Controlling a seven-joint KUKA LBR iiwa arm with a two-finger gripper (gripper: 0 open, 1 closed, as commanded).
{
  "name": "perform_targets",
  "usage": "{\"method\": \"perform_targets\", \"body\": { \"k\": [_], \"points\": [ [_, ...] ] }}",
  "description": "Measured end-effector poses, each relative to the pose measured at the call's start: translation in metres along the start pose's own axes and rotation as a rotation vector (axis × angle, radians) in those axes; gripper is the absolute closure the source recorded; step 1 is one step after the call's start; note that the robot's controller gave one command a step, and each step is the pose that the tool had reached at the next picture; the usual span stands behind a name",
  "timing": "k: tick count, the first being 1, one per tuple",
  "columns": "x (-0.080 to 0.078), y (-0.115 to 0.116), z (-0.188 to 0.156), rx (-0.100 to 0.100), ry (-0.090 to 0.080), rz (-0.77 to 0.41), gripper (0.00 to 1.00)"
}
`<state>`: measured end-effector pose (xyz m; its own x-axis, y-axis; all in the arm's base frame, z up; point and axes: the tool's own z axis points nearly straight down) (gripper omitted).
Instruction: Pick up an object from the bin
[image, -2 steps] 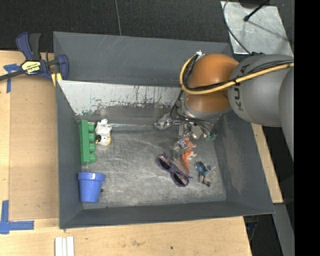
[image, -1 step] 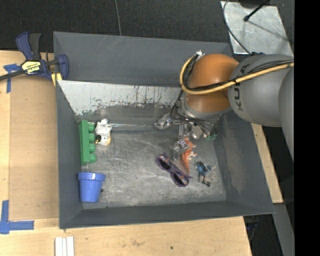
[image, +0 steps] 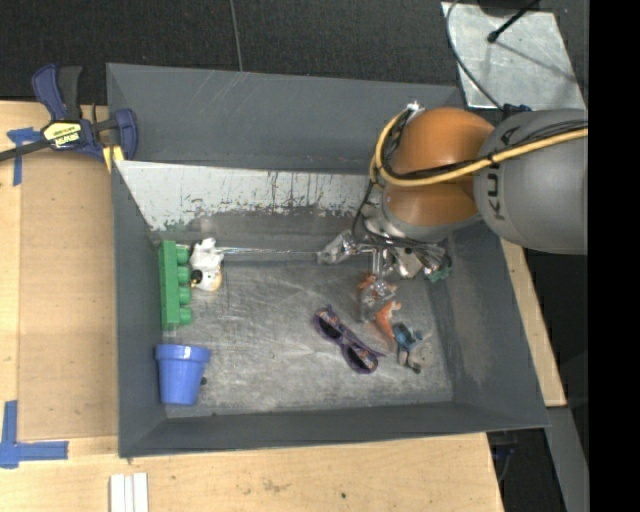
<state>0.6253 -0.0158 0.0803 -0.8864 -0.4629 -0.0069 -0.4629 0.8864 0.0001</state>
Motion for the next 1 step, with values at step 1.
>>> {"method": "perform_targets", "body": {
  "k": [1],
  "points": [
    [0.012, 0.0141, -0.0392, 0.002, 0.008, -0.066, 0.0]
  ]
}}
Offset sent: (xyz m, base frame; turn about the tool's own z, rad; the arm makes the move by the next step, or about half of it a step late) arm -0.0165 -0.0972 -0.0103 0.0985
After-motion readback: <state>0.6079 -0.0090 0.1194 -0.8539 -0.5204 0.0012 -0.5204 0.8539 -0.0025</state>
